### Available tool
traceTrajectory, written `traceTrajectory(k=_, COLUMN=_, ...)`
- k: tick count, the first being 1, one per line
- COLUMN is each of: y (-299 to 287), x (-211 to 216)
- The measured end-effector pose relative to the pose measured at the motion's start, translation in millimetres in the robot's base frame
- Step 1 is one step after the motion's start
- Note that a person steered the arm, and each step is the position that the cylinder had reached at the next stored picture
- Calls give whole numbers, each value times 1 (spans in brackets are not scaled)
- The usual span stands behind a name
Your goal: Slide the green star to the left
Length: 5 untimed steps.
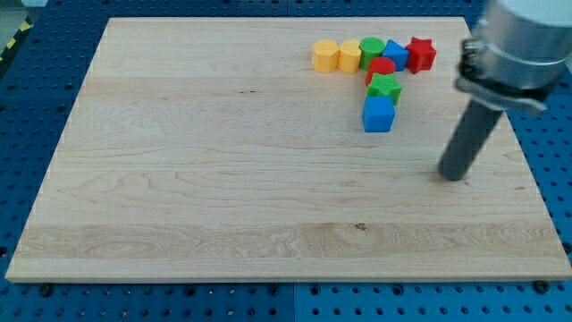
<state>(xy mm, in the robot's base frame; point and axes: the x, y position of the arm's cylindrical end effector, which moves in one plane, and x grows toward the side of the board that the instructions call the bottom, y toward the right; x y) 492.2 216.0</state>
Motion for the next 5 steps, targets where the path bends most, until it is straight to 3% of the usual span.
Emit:
traceTrajectory(k=1, y=46, x=-63)
traceTrajectory(k=2, y=36, x=-111)
traceTrajectory(k=5, y=-136, x=-126)
